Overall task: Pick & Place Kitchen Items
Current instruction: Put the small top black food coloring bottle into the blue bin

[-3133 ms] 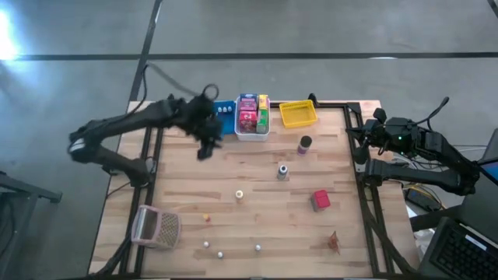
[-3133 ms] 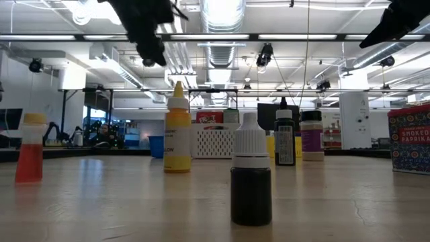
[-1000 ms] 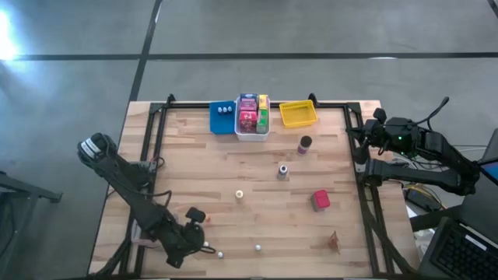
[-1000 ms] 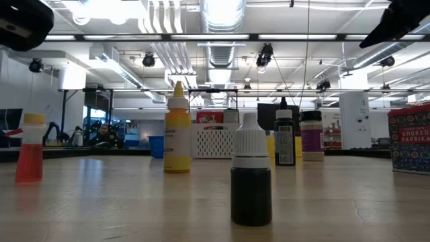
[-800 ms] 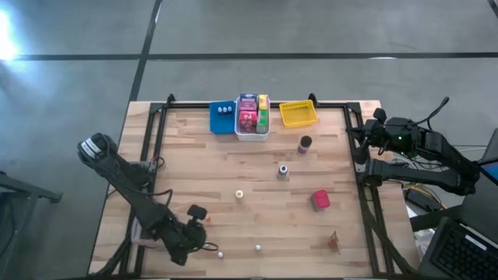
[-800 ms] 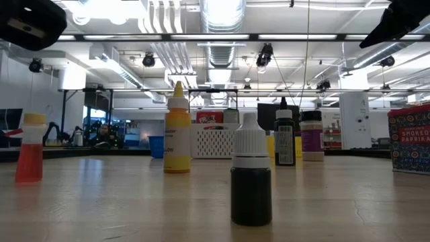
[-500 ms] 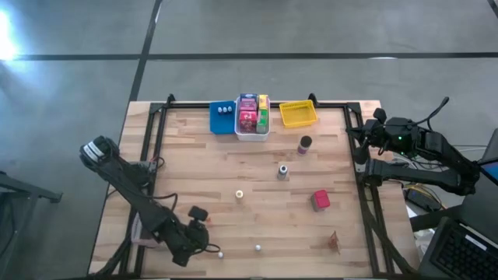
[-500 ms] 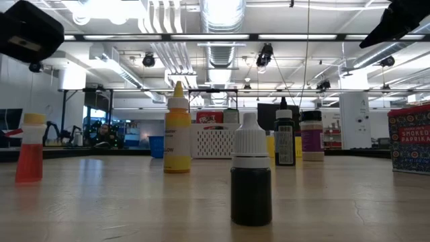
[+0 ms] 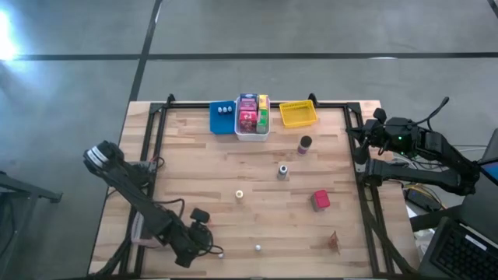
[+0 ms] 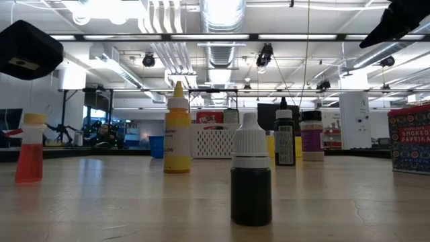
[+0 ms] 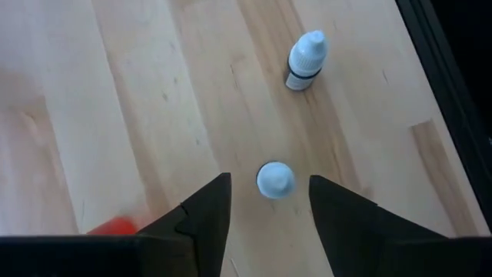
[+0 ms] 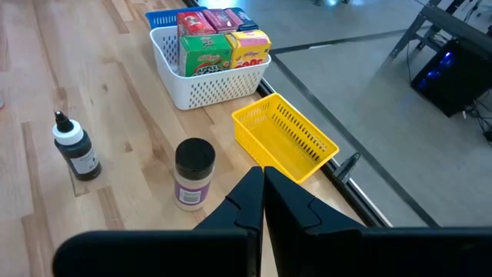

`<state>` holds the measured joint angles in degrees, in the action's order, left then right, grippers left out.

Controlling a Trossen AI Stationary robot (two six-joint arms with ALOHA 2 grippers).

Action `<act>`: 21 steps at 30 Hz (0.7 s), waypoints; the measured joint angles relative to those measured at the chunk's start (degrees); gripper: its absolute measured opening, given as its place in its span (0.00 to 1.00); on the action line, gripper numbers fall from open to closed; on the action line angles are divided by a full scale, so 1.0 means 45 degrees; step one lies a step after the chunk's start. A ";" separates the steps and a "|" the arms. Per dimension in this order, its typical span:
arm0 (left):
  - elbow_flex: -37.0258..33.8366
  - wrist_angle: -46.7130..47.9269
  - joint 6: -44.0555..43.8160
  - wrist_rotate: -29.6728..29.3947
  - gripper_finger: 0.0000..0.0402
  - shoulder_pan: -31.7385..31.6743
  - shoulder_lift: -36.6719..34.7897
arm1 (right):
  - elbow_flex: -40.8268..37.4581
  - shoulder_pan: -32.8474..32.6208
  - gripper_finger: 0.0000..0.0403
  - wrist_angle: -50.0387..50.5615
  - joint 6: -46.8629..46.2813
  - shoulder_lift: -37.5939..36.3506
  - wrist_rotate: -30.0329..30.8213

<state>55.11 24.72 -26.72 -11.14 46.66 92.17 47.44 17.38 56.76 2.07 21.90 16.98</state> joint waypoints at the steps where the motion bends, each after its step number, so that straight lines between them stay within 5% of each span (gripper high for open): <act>1: 0.0005 -0.0056 0.0004 0.0007 0.45 -0.0002 0.0079 | -0.0001 0.0001 0.02 -0.0001 0.0005 0.0003 -0.0002; 21: -0.0005 -0.0557 0.0476 0.0277 0.42 -0.0127 0.0463 | 0.0004 -0.0003 0.02 0.0001 -0.0005 0.0000 0.0001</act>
<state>55.09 22.21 -24.58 -9.89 46.09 94.26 47.46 17.37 56.76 2.04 21.90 16.99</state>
